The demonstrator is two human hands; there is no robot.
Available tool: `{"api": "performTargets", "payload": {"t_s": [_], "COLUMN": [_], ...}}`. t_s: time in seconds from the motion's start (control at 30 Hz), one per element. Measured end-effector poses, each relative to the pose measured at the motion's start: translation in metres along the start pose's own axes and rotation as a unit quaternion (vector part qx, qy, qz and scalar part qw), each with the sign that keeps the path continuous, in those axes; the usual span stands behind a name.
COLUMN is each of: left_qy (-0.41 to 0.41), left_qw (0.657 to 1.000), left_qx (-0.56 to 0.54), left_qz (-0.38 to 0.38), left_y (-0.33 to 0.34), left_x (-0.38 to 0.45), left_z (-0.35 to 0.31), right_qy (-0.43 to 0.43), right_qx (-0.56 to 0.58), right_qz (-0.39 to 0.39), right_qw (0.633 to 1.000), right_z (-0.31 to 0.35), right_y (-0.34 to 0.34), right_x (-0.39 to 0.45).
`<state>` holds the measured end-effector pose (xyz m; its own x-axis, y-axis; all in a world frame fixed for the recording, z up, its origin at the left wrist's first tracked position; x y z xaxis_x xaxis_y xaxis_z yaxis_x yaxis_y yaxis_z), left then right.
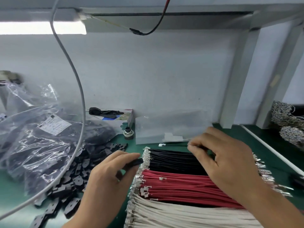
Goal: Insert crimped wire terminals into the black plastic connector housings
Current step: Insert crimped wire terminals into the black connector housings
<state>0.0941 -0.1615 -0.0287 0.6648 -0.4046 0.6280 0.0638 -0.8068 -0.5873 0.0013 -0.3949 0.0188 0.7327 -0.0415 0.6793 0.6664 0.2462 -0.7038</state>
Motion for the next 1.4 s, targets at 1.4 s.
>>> {"api": "performTargets", "payload": {"t_s": [1.4], "left_qy": [-0.068], "left_qw": [0.961], "left_qx": [-0.235], "left_qz": [0.125], "left_y": [0.009], "left_x": [-0.005], "left_z": [-0.012], "right_qy": [-0.022], "right_qx": [0.119], "right_qz": [0.129], "right_qw": [0.984], "right_z": [0.017], "right_y": [0.023], "right_x": [-0.031]}}
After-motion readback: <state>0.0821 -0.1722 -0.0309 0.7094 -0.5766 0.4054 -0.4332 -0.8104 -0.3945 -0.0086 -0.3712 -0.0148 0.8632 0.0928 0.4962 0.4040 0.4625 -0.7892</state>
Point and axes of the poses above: each hand's wrist, its own x-axis towards the middle knuckle, its own y-axis out of the palm, z = x × y, the point moved 4 cm from there along x, towards the middle knuckle, and after that the axes turned 3 degrees about z, right-handed, at the moved point
